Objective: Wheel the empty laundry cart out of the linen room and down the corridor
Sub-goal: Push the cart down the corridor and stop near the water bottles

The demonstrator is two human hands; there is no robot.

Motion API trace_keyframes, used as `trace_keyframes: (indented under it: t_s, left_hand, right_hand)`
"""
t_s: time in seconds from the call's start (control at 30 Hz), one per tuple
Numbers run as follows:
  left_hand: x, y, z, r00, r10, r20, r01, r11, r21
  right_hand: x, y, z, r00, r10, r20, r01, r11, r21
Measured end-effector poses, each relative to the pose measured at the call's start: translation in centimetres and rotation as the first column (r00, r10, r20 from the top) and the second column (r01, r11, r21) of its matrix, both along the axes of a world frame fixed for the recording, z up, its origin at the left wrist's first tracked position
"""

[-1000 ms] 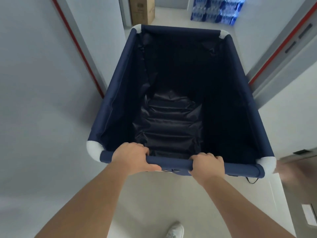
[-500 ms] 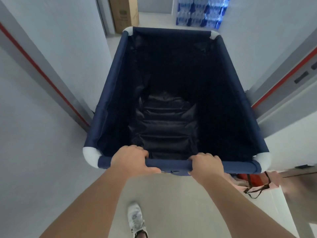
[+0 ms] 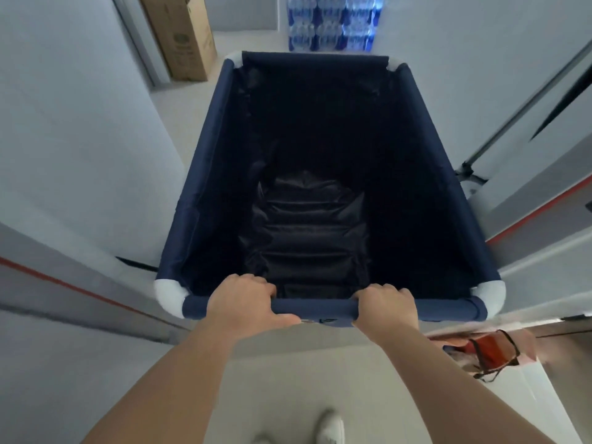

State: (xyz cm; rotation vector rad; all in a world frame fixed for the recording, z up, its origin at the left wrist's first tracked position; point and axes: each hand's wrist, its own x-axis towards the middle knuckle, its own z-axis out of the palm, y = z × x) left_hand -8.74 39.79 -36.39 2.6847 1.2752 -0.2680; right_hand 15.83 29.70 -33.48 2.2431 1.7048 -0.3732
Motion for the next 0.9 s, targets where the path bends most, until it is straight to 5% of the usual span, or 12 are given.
trace_keyframes:
  t_s: [0.27, 0.9]
  left_hand:
    - [3.0, 10.0, 0.4, 0.996, -0.031, -0.079, 0.028, 0.999, -0.039]
    - [10.9, 32.0, 0.6, 0.996, -0.094, -0.004, 0.094, 0.995, -0.03]
  right_hand:
    - [2.9, 9.4, -0.1, 0.998, -0.02, -0.062, 0.014, 0.996, -0.091]
    - [10.1, 30.4, 0.2, 0.996, -0.065, -0.06, 0.056, 0.989, -0.14]
